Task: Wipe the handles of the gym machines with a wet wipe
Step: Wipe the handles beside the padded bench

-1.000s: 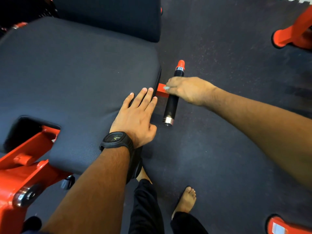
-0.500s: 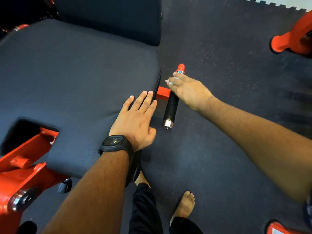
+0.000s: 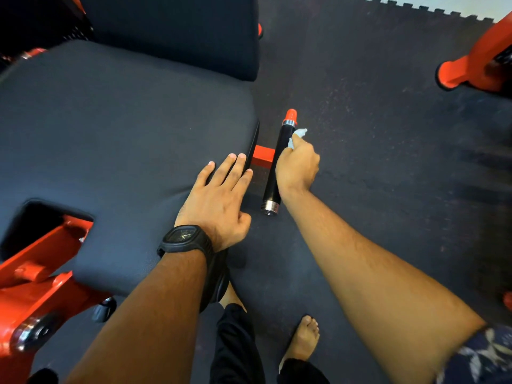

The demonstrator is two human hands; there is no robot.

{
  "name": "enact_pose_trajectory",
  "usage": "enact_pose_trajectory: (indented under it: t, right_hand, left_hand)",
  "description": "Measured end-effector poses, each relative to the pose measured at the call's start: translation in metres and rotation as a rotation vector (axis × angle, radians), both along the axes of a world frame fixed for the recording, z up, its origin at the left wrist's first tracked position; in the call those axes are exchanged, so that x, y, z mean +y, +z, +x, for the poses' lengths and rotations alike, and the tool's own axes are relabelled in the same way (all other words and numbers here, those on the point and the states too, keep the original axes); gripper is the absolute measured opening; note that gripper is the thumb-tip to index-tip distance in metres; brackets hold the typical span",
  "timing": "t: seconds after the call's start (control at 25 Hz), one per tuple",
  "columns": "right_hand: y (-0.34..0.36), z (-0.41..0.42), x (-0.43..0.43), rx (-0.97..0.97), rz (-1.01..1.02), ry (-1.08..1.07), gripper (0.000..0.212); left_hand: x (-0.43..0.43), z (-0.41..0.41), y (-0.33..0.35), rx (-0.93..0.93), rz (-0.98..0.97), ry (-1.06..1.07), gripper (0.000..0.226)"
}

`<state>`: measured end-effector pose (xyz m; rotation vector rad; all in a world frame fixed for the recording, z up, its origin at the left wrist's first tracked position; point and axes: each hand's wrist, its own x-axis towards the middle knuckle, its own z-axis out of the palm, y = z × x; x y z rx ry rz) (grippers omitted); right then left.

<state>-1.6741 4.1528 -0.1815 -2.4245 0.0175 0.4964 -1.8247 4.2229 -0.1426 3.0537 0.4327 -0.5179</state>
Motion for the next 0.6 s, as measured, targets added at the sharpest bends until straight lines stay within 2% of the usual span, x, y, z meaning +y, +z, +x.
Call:
enact_pose_trajectory:
  t: [0.08,0.2,0.32,0.48,0.6]
  right_hand:
    - [-0.009,0.005,-0.002,0.035,0.042,0.01,0.044]
    - [-0.026,0.029,-0.002,0.129,0.204,-0.049,0.025]
    - [-0.032,0.02,-0.006,0.19,0.345,-0.149,0.033]
    - [-0.041,0.02,-0.012,0.353,0.499,-0.244,0.024]
    - [-0.034,0.008,-0.021,0.45,0.559,-0.282,0.029]
  left_hand:
    - [0.001,0.0,0.001,0.005,0.002,0.004,0.086]
    - [0.0,0.001,-0.001,-0.006,-0.01,0.0,0.085]
    - [0.0,-0.001,0.0,-0.01,-0.014,0.006,0.084]
    - [0.001,-0.001,-0.002,-0.019,-0.023,0.005,0.084]
    - [0.002,-0.001,-0.001,-0.02,-0.016,0.006,0.085]
